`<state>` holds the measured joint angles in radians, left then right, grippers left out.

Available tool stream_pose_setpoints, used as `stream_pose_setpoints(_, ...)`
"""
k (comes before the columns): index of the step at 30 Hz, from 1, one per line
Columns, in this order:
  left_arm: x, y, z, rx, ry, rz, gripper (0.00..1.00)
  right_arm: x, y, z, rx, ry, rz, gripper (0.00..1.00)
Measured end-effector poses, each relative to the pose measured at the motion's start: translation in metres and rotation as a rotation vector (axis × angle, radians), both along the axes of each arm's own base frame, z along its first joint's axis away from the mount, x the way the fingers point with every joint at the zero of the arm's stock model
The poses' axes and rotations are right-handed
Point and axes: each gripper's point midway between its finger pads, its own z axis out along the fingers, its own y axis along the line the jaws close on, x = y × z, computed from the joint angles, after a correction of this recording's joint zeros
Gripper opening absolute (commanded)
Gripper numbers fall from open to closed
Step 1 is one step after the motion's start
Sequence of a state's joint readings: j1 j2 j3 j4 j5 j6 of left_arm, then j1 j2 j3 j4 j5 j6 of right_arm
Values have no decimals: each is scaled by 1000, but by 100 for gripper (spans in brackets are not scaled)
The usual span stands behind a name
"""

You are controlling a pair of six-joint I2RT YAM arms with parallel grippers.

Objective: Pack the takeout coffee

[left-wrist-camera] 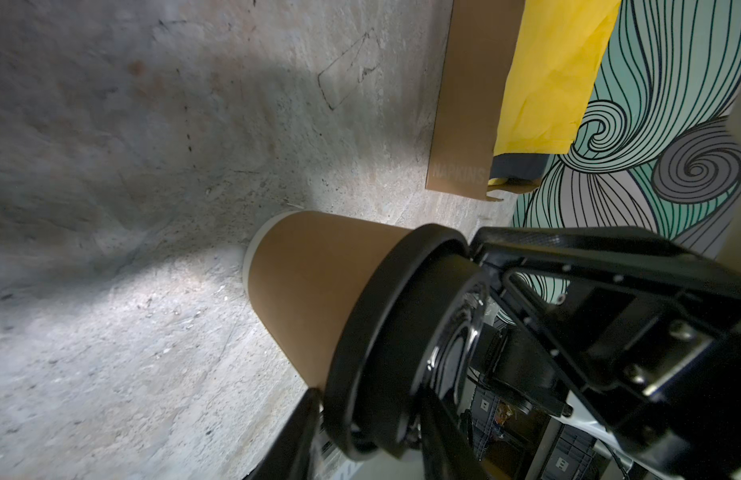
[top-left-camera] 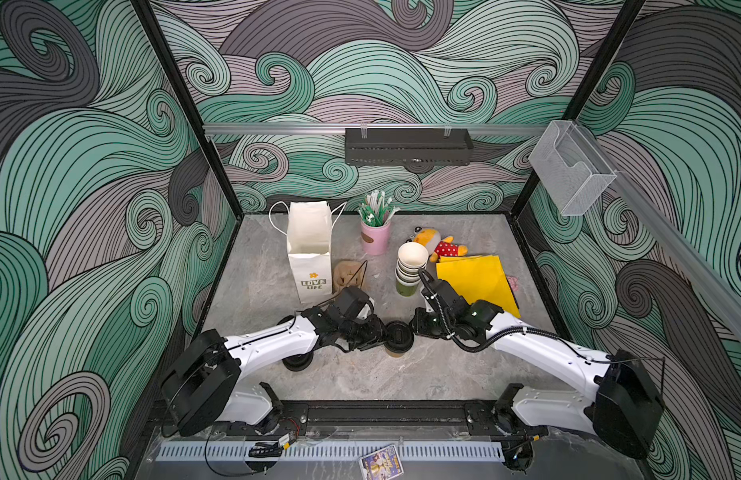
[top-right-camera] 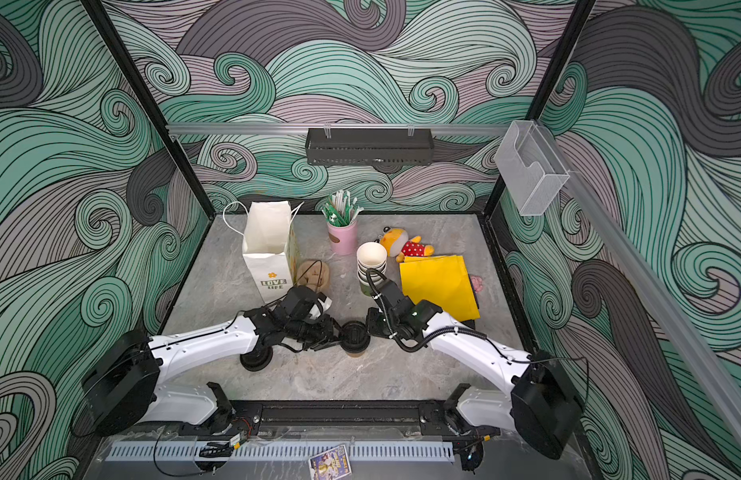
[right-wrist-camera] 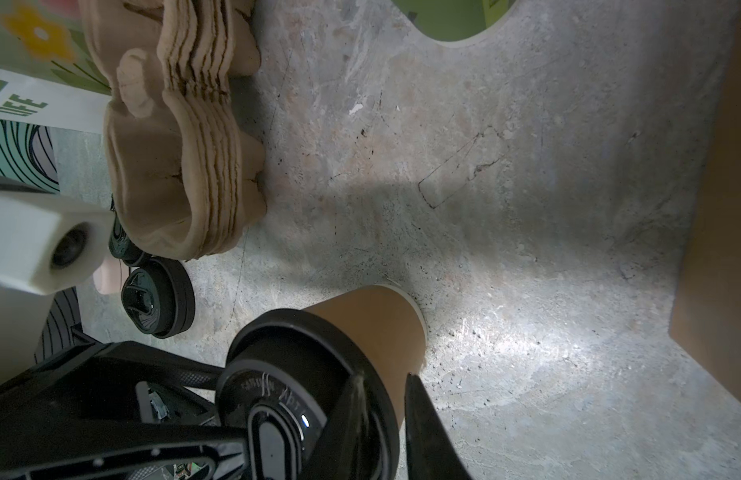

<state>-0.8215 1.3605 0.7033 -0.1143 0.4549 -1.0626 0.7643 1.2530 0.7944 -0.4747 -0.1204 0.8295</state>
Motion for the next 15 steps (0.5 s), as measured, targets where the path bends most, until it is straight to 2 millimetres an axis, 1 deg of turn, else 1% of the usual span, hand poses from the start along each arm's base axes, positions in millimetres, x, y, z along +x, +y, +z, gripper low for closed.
stream_pose_setpoints(6,0,0,0,2,1,0,39,1,3,-2,3,16,-4,19)
stream_pose_setpoints(15,0,0,0,3,1,1,38,1,3,-3,10,29,-14,18)
